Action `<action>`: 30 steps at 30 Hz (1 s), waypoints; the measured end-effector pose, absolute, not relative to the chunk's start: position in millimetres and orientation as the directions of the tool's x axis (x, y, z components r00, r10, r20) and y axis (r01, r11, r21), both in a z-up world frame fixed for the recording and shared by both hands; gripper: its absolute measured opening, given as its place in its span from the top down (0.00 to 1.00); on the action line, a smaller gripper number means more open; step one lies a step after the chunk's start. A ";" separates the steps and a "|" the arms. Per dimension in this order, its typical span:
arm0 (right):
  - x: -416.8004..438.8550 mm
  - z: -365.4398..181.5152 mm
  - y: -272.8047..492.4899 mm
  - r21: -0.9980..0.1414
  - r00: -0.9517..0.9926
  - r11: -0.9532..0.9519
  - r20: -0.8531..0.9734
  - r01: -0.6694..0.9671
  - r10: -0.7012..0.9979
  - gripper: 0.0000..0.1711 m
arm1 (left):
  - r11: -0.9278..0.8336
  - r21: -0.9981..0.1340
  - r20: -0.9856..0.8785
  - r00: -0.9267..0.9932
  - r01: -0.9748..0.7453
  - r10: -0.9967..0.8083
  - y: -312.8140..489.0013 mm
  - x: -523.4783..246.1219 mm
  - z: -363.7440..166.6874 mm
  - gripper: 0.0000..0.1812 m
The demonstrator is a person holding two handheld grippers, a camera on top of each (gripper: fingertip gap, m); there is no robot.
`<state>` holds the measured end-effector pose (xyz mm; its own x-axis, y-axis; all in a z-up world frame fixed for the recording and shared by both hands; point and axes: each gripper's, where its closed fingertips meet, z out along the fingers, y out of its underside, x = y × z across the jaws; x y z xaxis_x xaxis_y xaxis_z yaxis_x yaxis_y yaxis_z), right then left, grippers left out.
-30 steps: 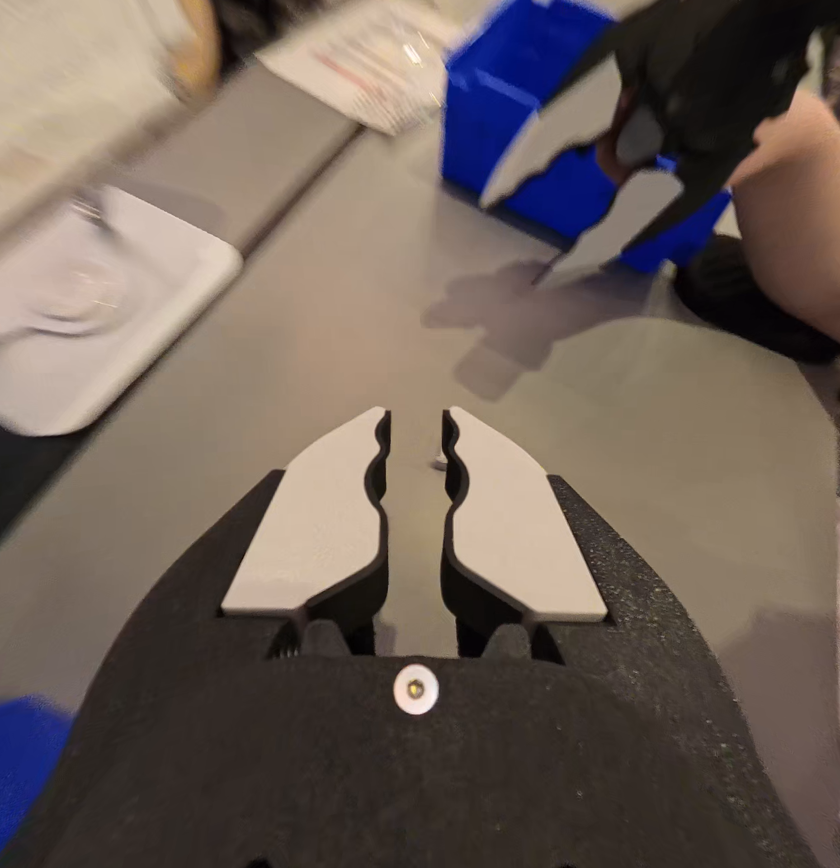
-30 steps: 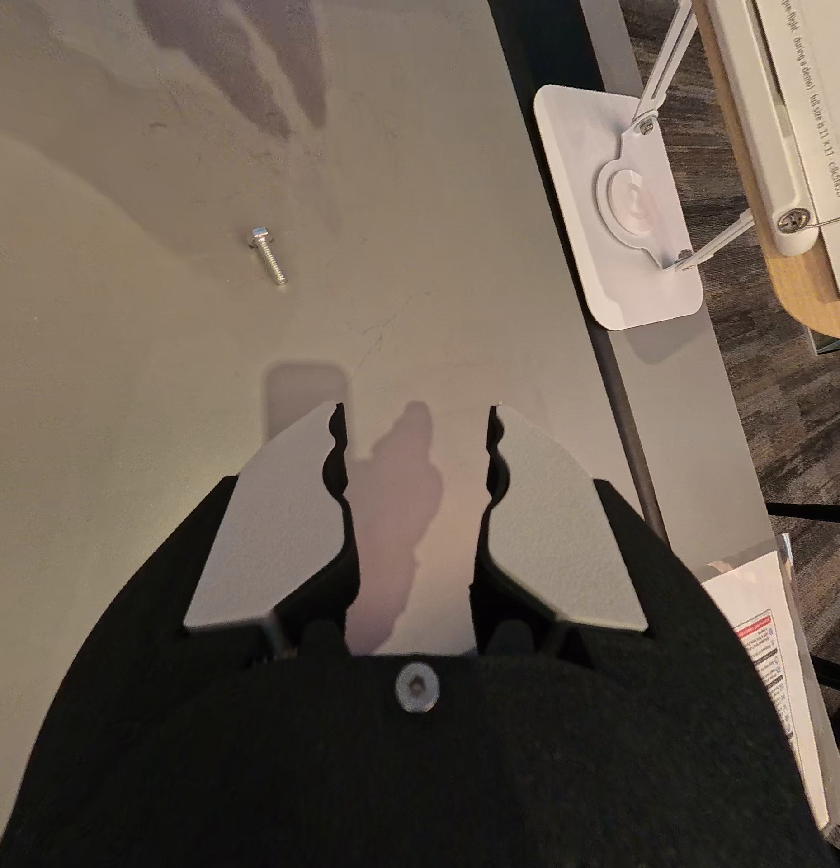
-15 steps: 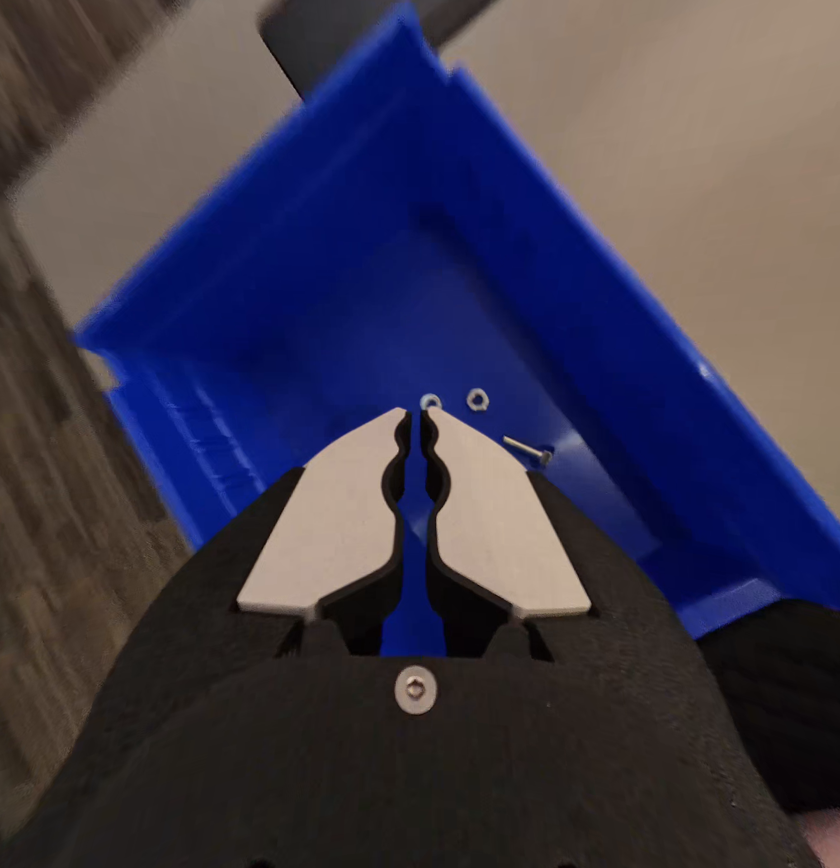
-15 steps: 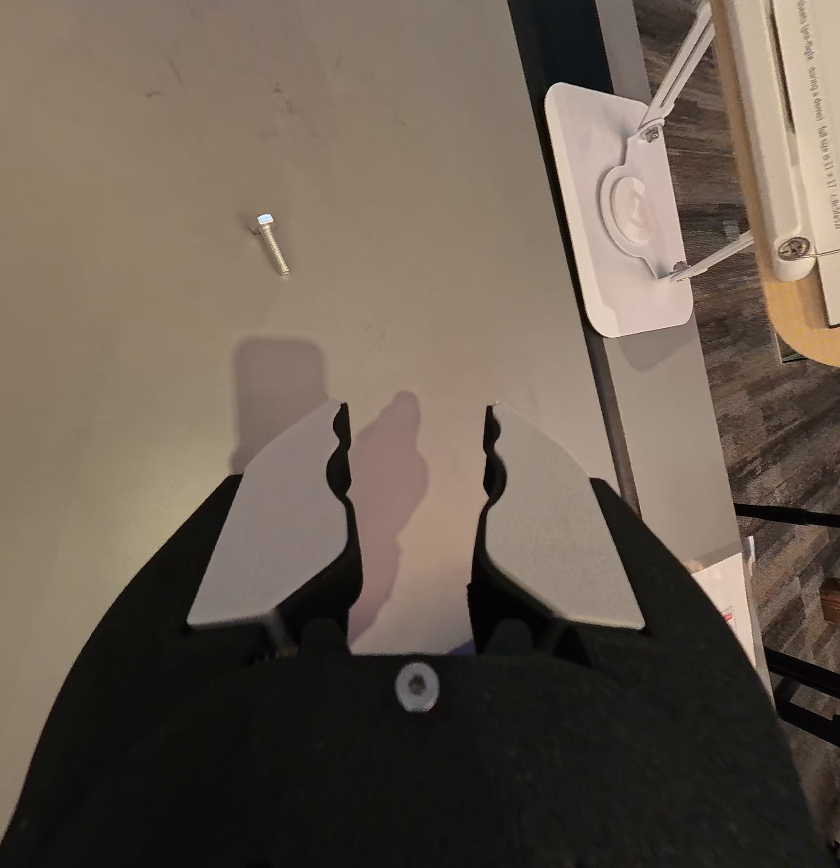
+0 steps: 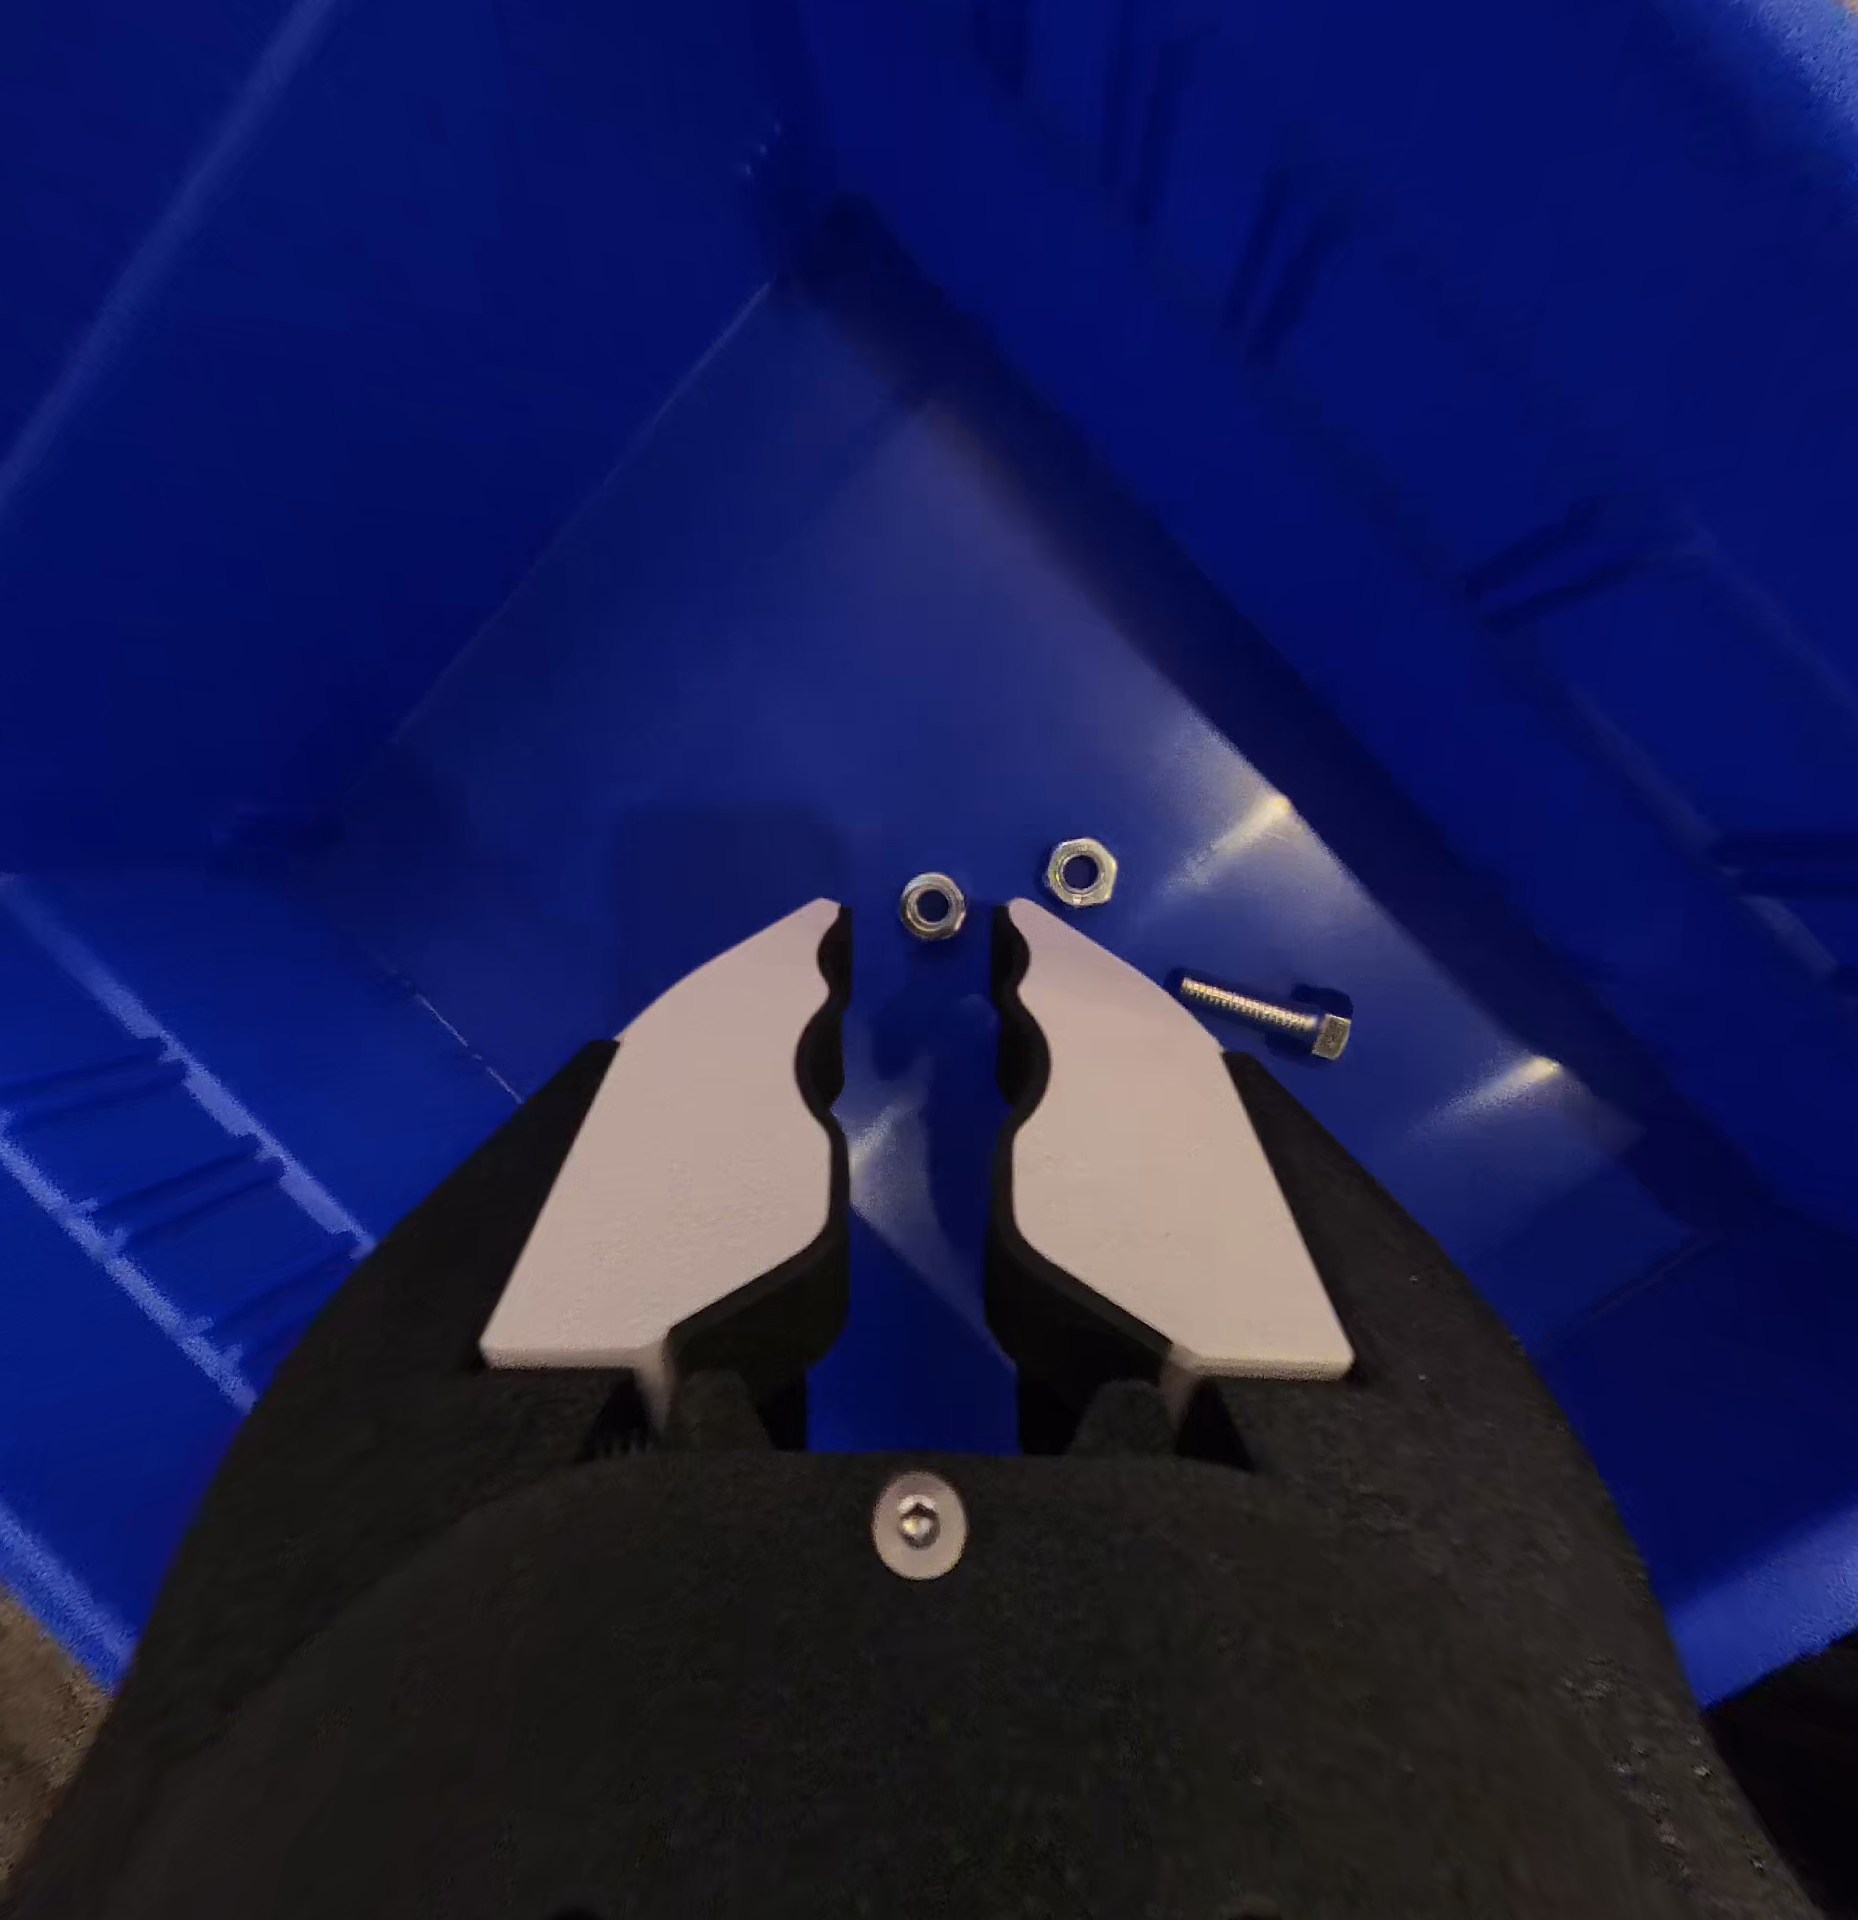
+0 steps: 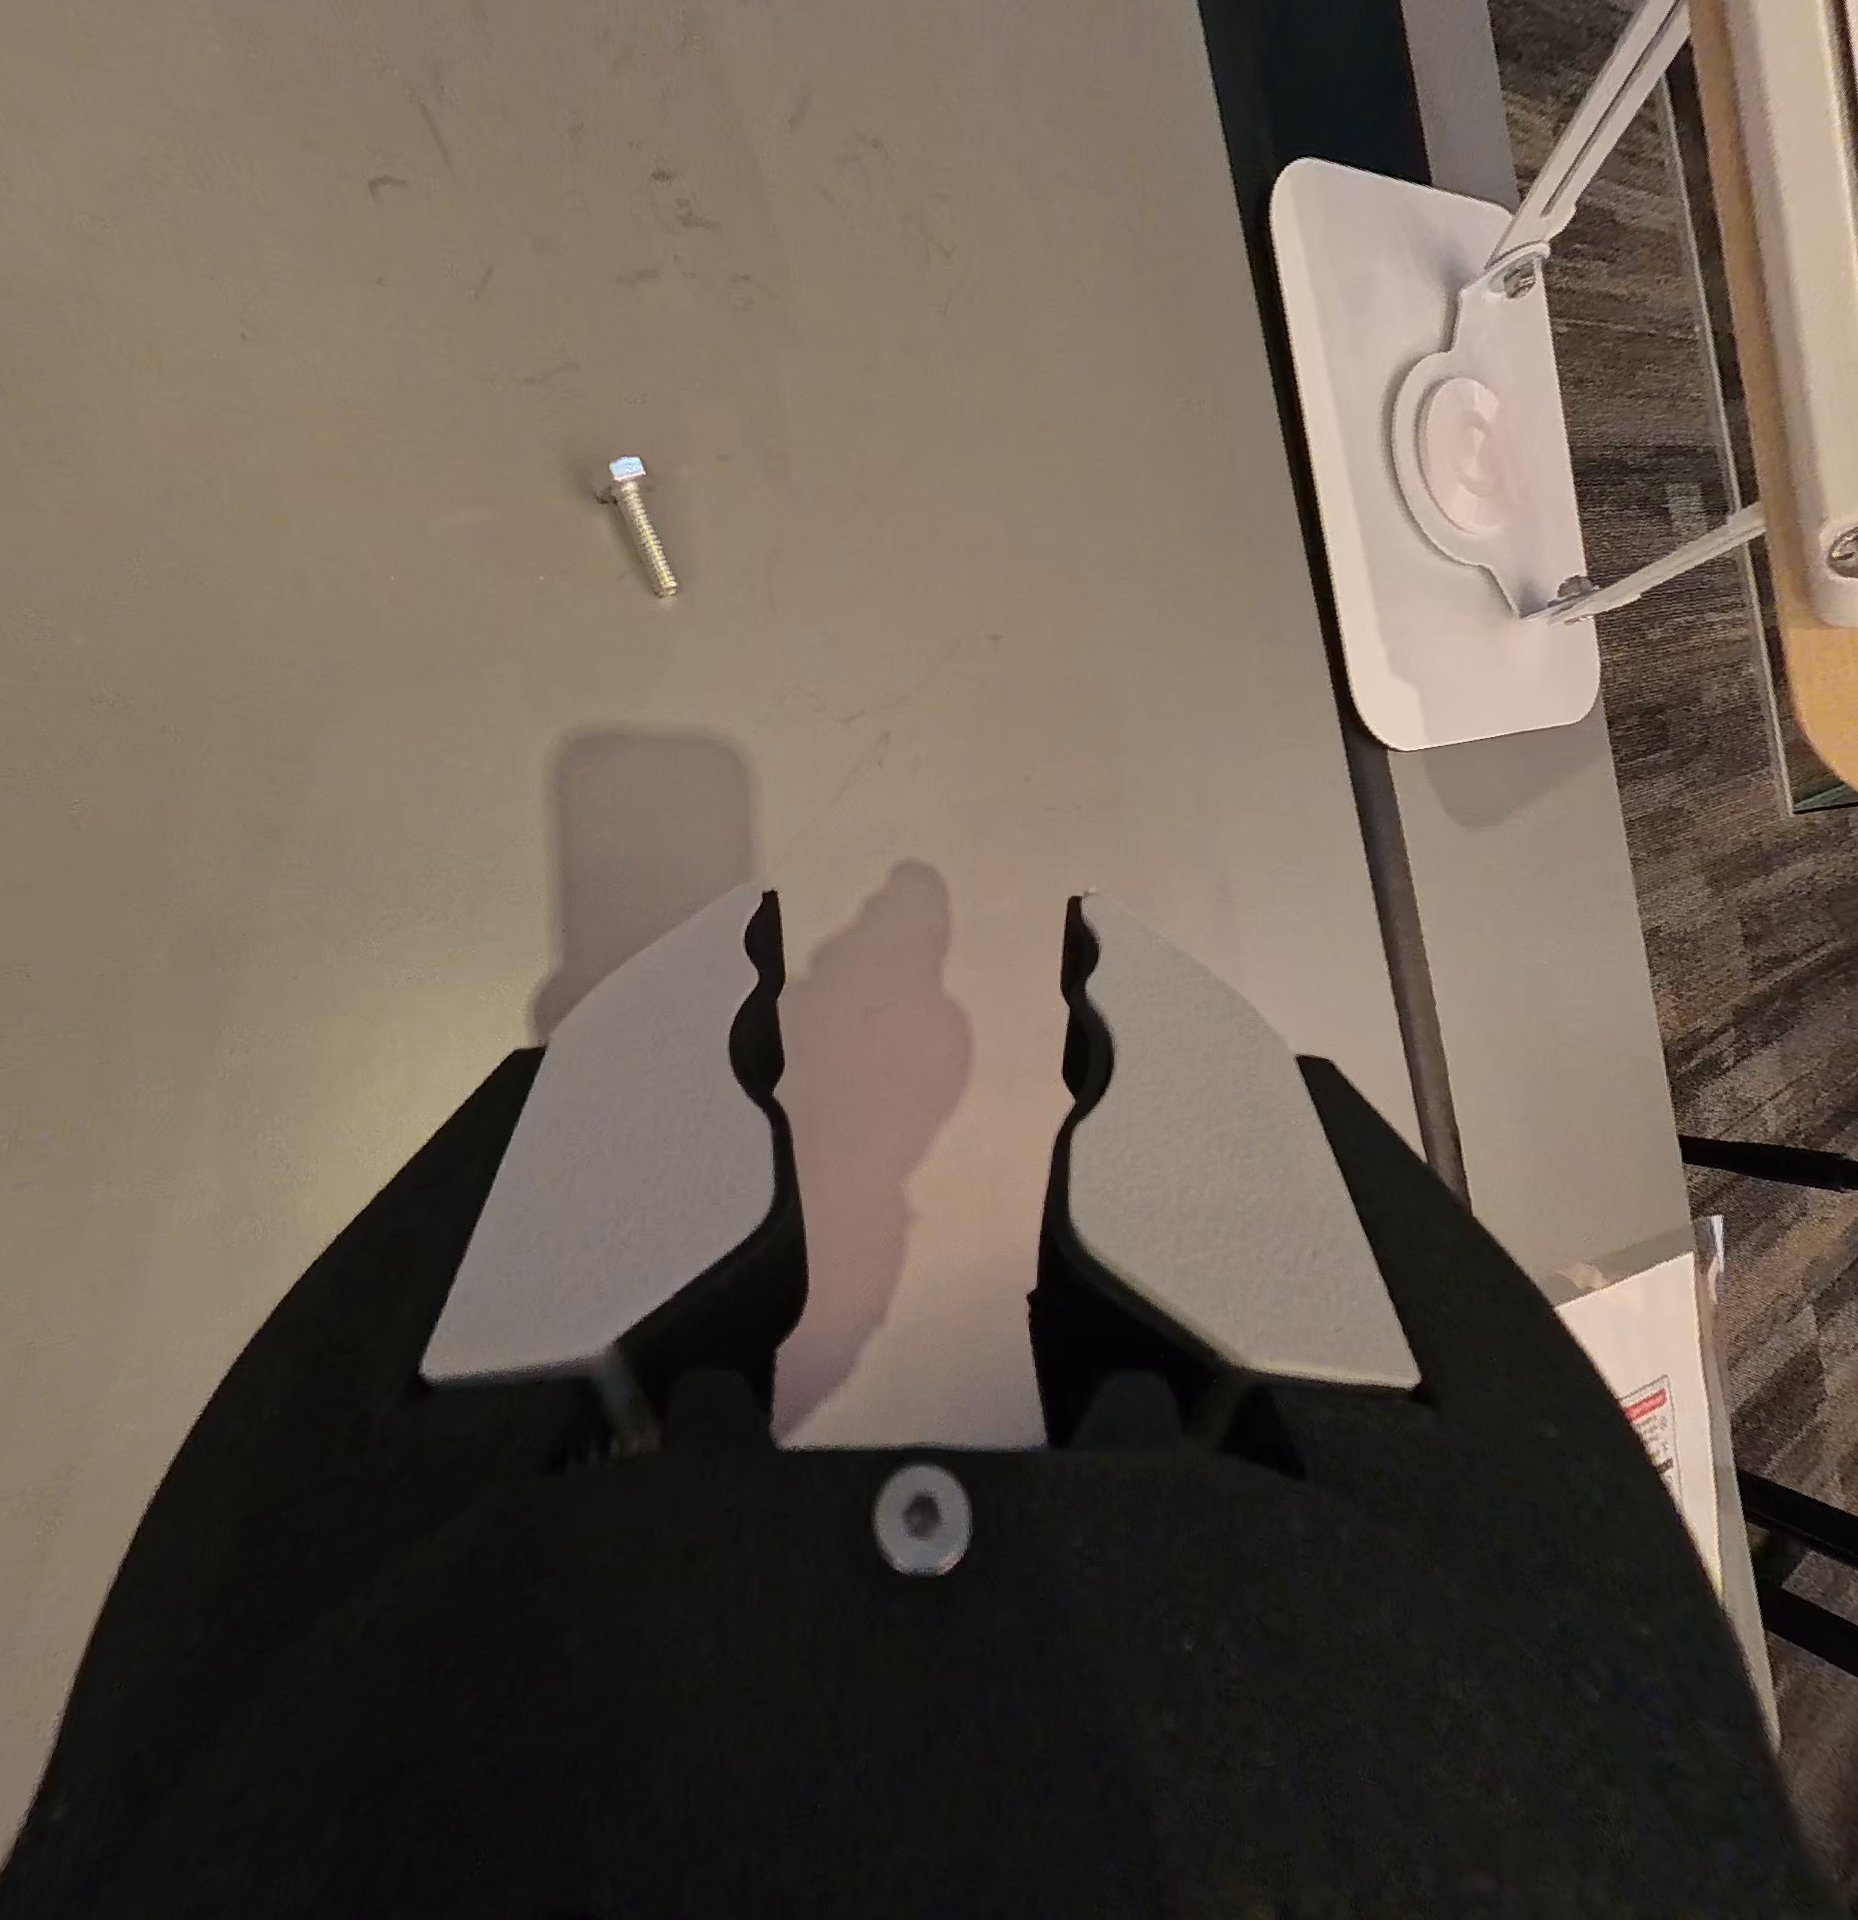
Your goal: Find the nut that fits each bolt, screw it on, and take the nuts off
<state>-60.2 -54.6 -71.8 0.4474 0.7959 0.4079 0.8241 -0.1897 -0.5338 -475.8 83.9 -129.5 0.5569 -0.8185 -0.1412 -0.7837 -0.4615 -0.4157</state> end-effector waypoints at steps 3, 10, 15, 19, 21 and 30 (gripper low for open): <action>-60.9 -72.3 -55.8 -0.528 0.440 -0.186 0.410 0.829 0.799 0.71 | -0.470 -0.405 -0.117 0.555 -0.784 -0.824 82.6 -477.9 -136.8 0.86; -62.3 -72.4 -57.6 -0.520 0.427 -0.176 0.413 0.836 0.804 0.71 | -0.480 -0.415 -0.055 0.548 -0.773 -0.835 83.5 -475.5 -147.8 0.86; -62.4 -73.1 -58.5 -0.513 0.418 -0.171 0.416 0.841 0.808 0.71 | -0.487 -0.423 -0.030 0.549 -0.764 -0.836 82.4 -473.4 -148.4 0.89; -62.4 -74.4 -58.8 -0.510 0.416 -0.173 0.413 0.843 0.810 0.71 | -0.501 -0.429 -0.003 0.556 -0.752 -0.831 80.4 -472.8 -148.5 0.91; -62.8 -75.9 -59.3 -0.501 0.408 -0.169 0.416 0.849 0.813 0.71 | -0.502 -0.420 -0.008 0.556 -0.756 -0.831 80.3 -473.1 -148.5 0.91; -61.1 -72.9 -58.6 -0.494 0.405 -0.163 0.433 0.854 0.805 0.72 | -0.392 -0.485 -0.287 0.565 -0.782 -0.774 89.6 -456.6 -64.1 0.92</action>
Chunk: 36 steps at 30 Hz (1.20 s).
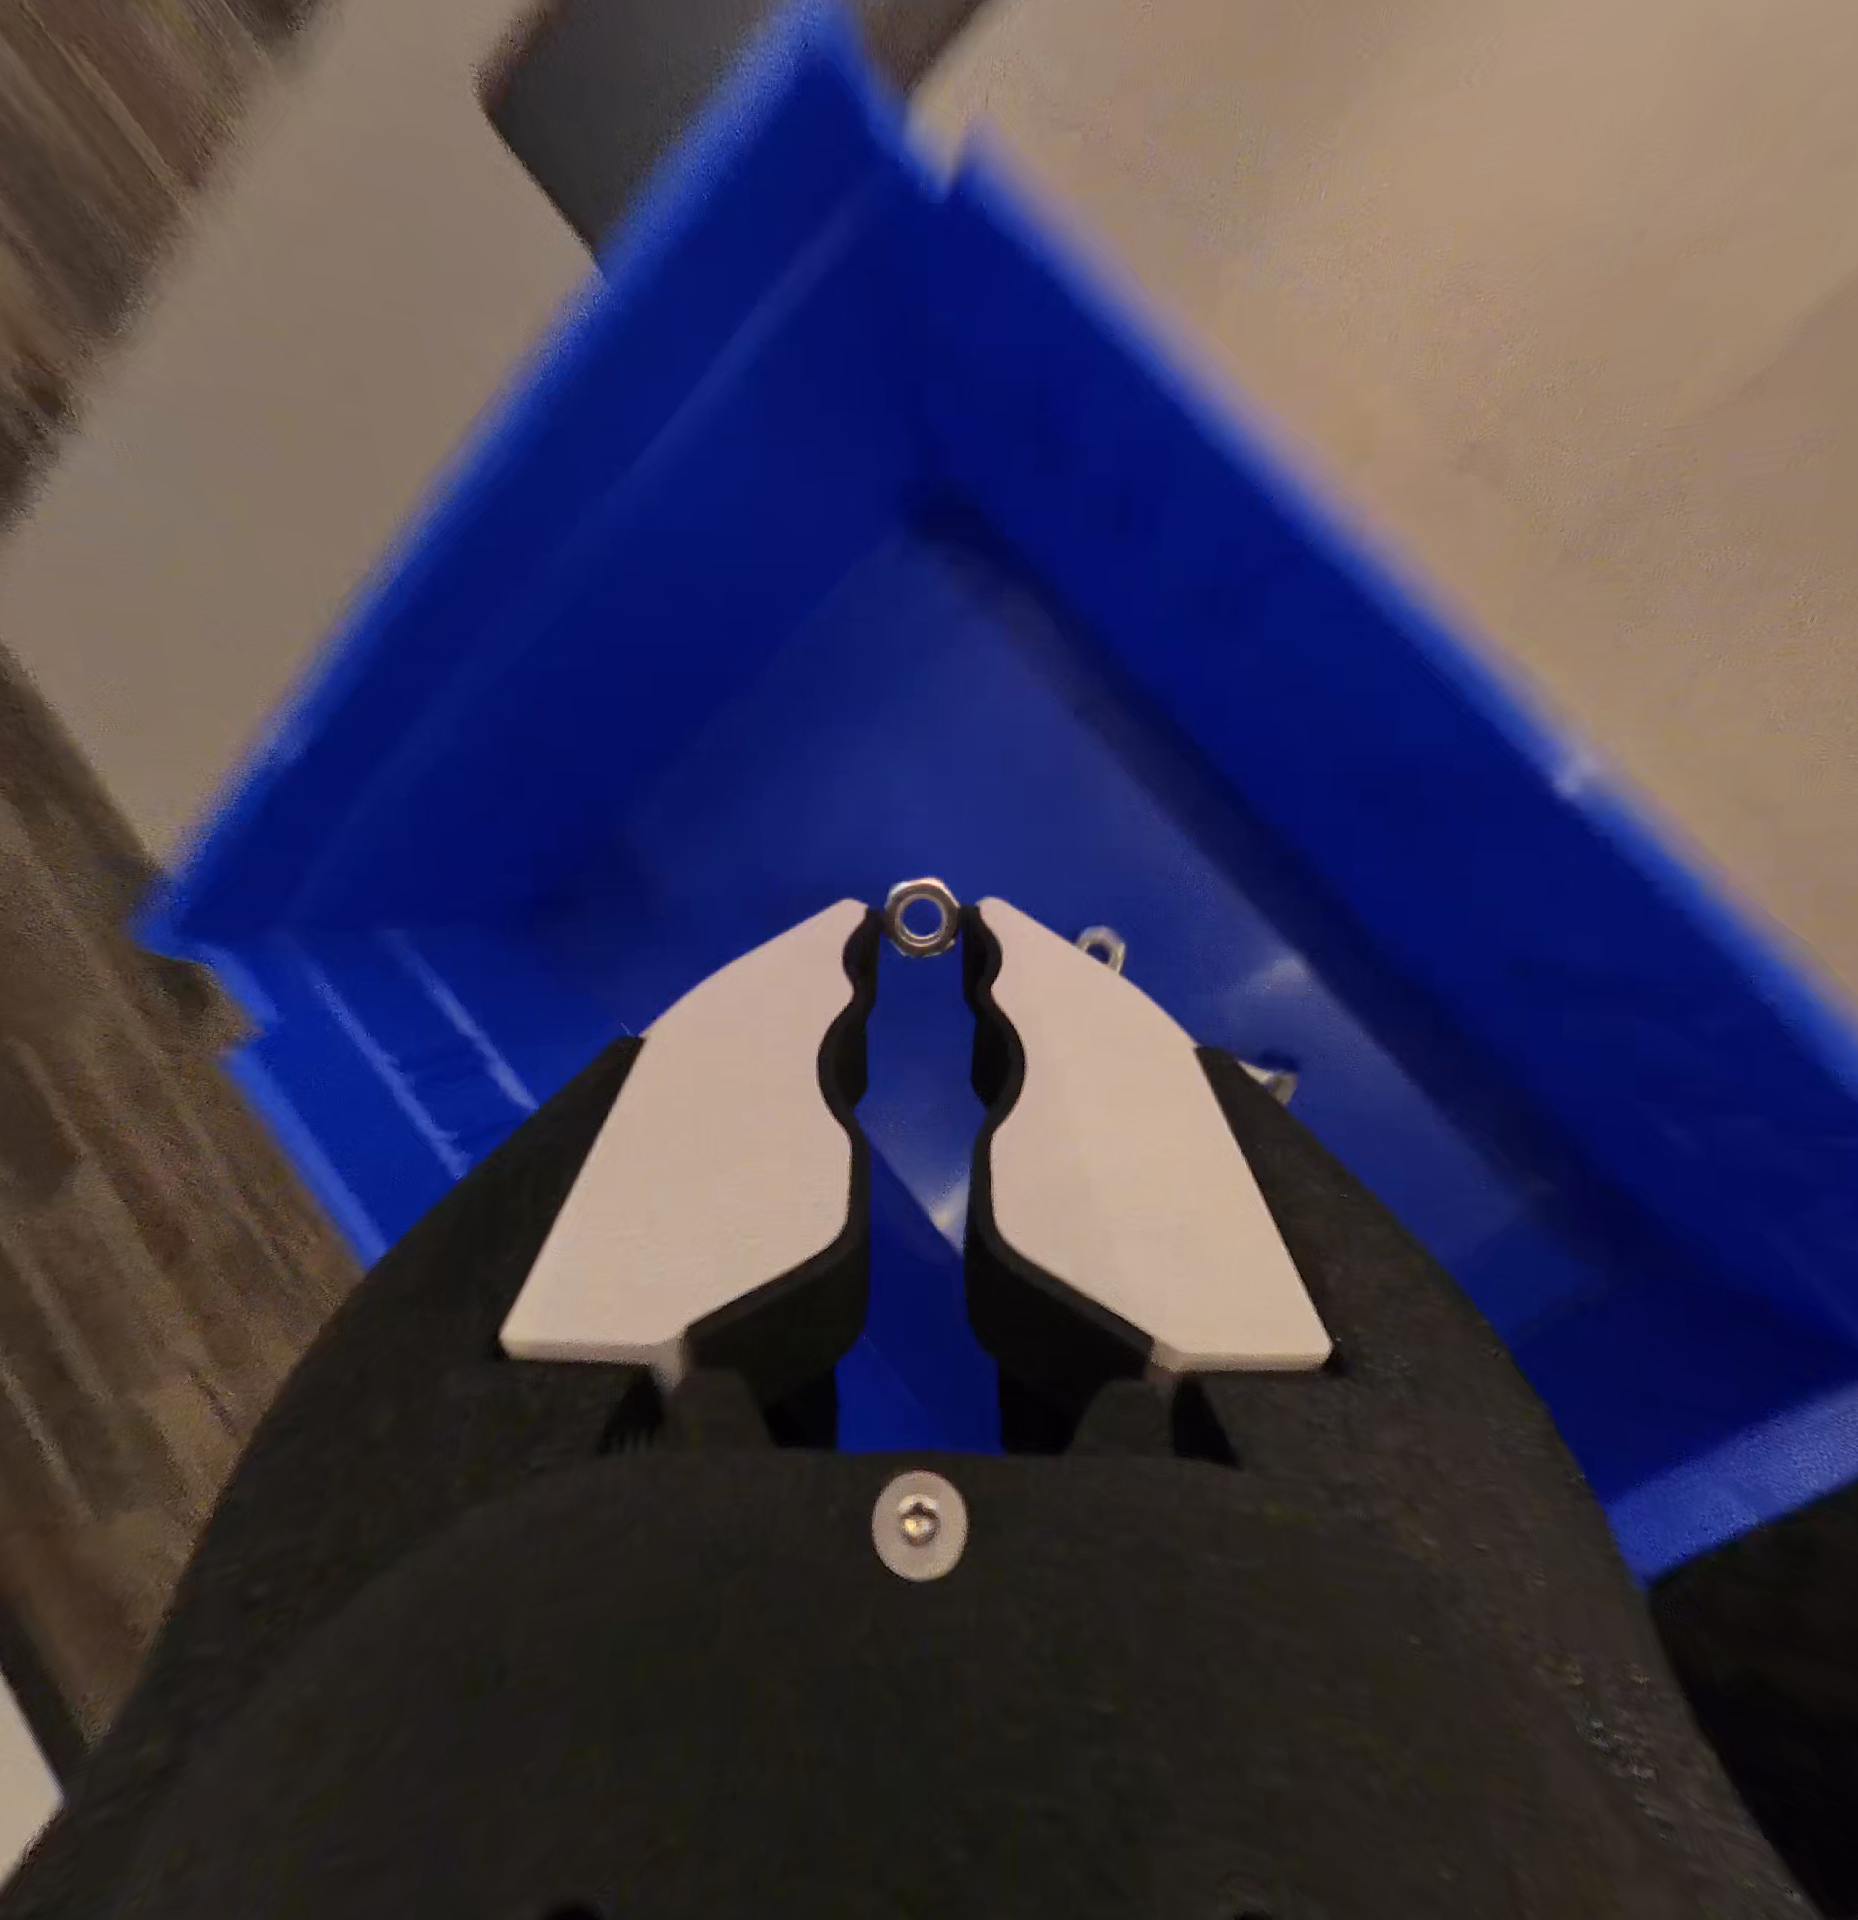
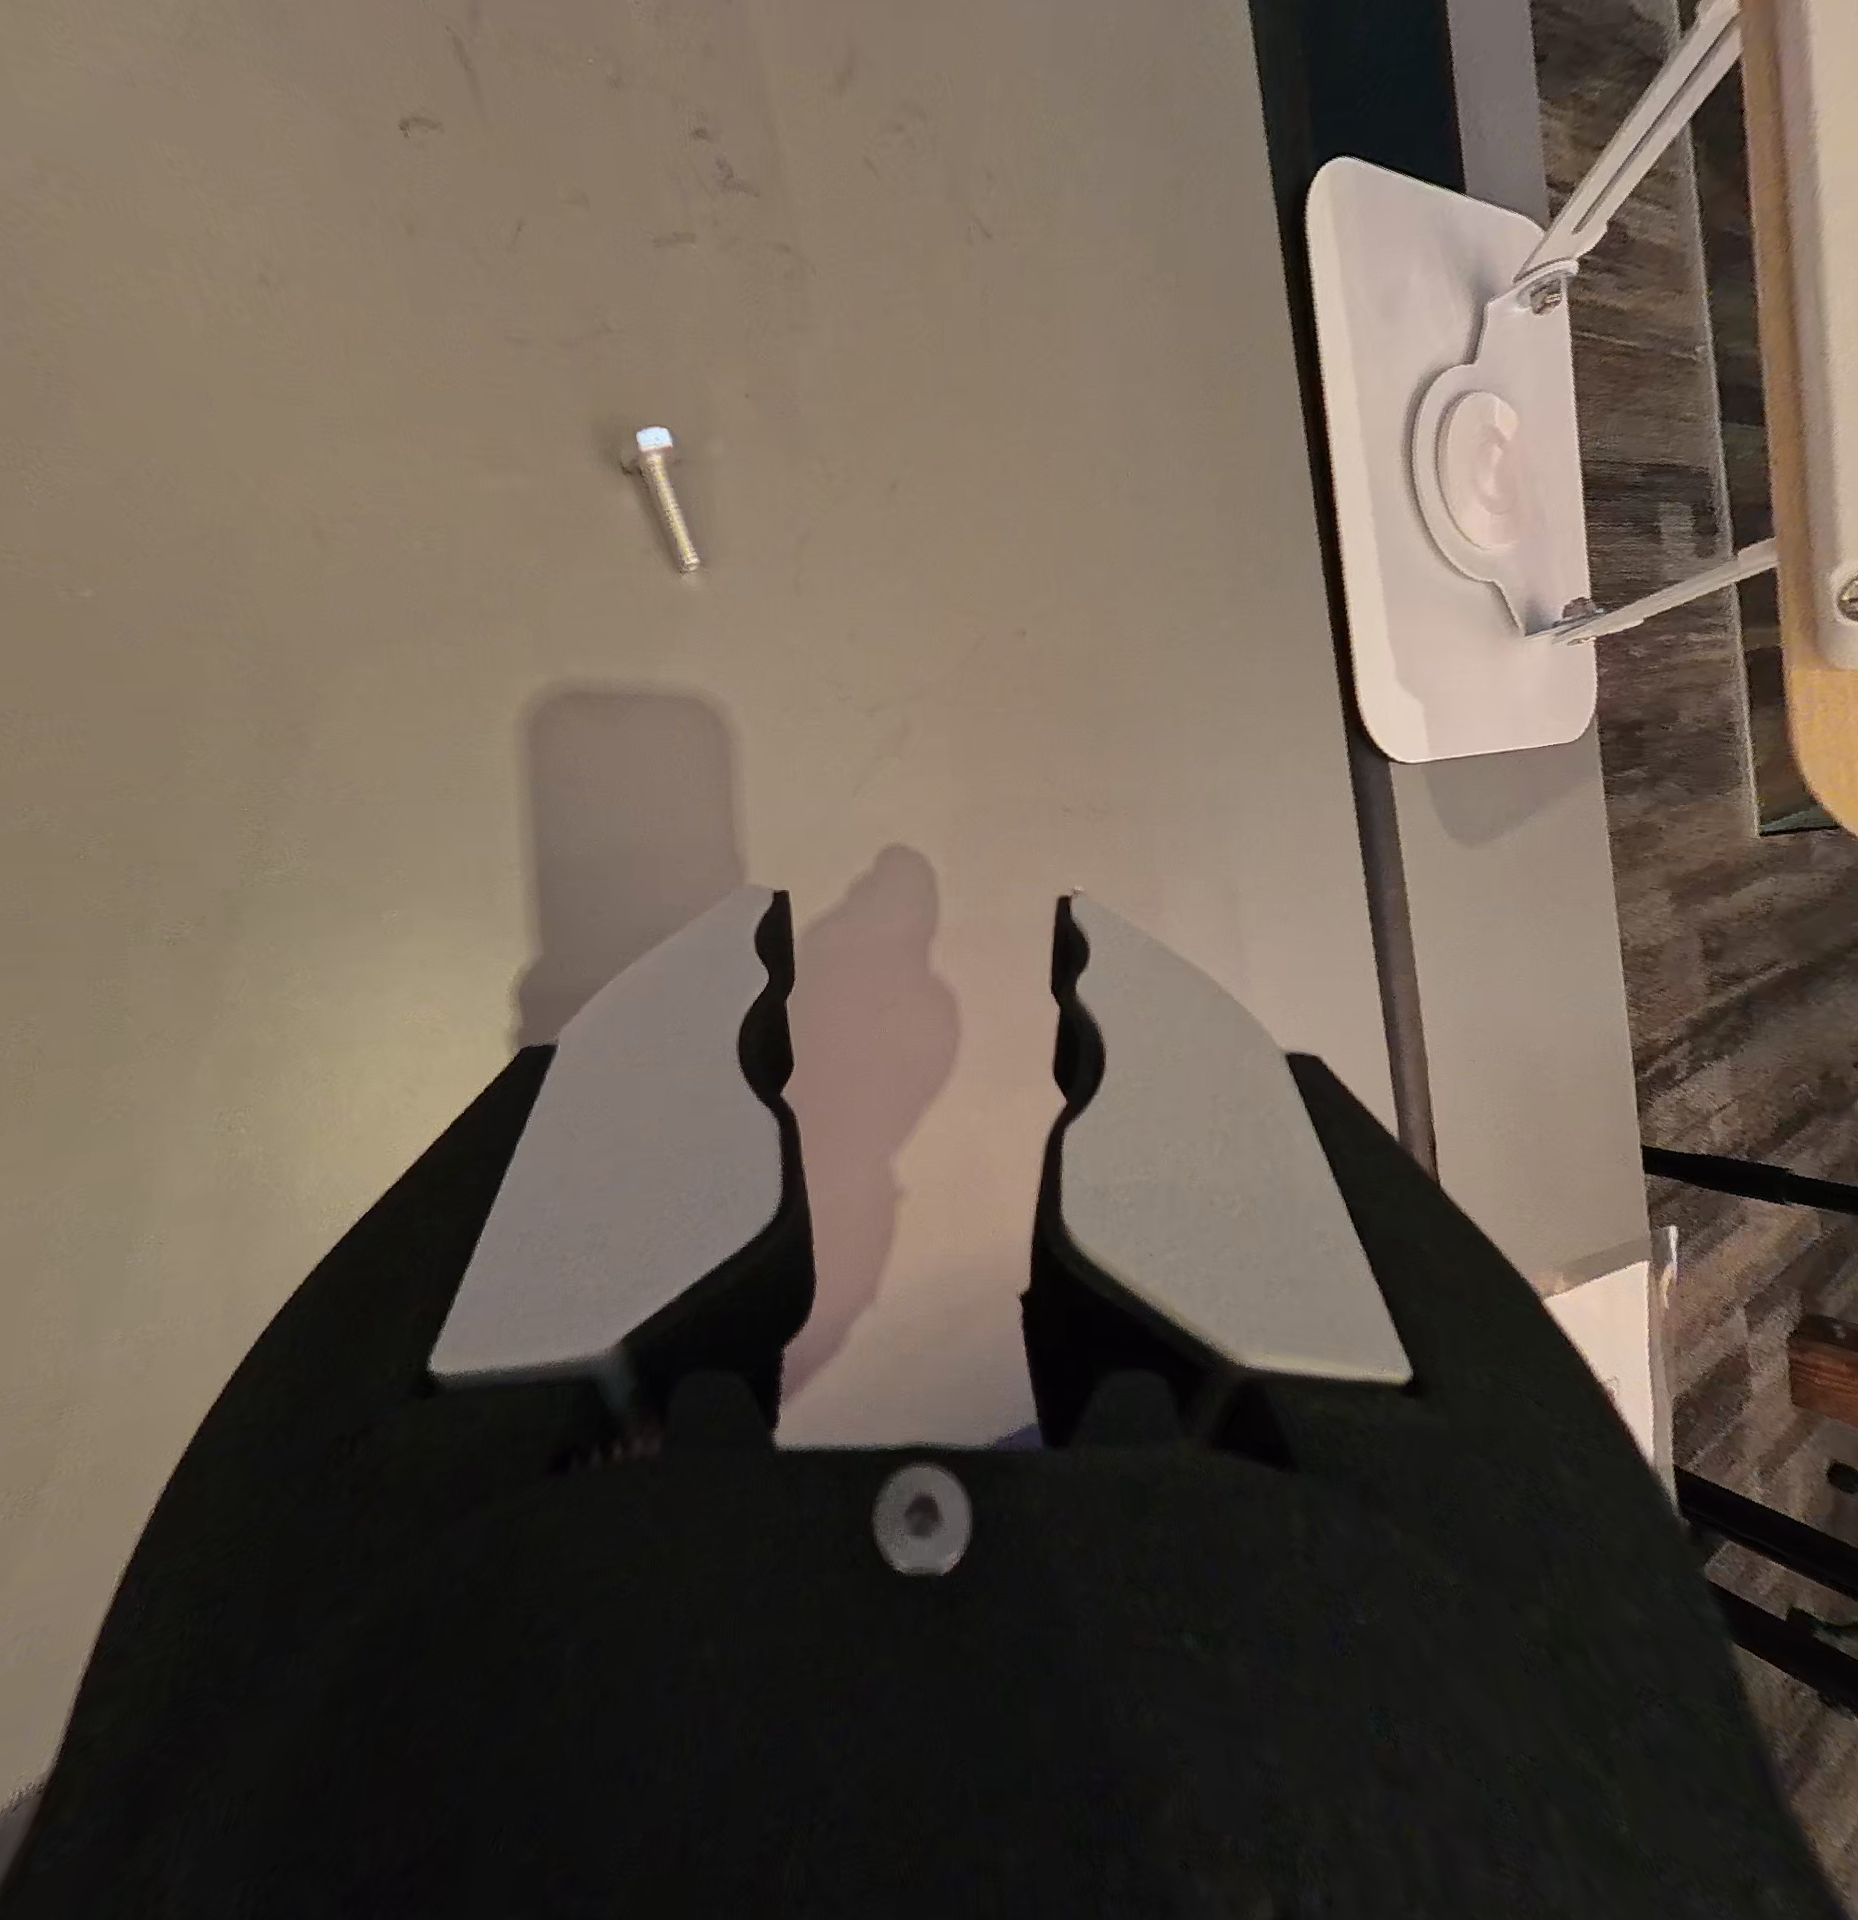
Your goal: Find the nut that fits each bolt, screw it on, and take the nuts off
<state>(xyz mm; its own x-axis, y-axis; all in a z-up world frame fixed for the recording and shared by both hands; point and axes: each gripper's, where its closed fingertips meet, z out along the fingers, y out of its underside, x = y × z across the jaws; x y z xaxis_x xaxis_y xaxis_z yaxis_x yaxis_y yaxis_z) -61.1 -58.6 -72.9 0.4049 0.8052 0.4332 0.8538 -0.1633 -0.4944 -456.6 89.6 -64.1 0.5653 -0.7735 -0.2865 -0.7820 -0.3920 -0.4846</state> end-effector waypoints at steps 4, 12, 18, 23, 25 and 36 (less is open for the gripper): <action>-55.8 -67.1 -56.7 -0.512 0.431 -0.178 0.430 0.840 0.794 0.73 | -0.085 -0.636 -0.434 0.446 -0.767 -0.783 55.0 -381.1 21.0 0.92; -36.9 -54.6 -52.4 -0.596 0.555 -0.282 0.341 0.752 0.758 0.75 | 0.377 -0.632 -0.266 -0.268 -0.677 -0.926 -97.6 -176.6 -41.1 0.92; -29.1 -48.1 -48.6 -0.628 0.597 -0.305 0.324 0.716 0.734 0.76 | 0.357 -0.528 -0.100 -0.360 -0.771 -0.927 -118.4 -152.1 -120.8 0.92; -31.8 -53.2 -49.2 -0.608 0.581 -0.304 0.329 0.733 0.744 0.76 | 0.365 -0.448 -0.129 -0.345 -0.816 -0.930 -113.1 -151.5 -140.3 0.92; -32.8 -55.8 -49.6 -0.599 0.575 -0.305 0.329 0.740 0.749 0.76 | 0.371 -0.433 -0.138 -0.346 -0.821 -0.928 -113.6 -150.5 -144.7 0.92; -33.6 -60.9 -50.8 -0.585 0.566 -0.310 0.324 0.749 0.758 0.76 | 0.319 -0.466 -0.101 -0.309 -0.825 -0.946 -113.4 -144.0 -149.4 0.86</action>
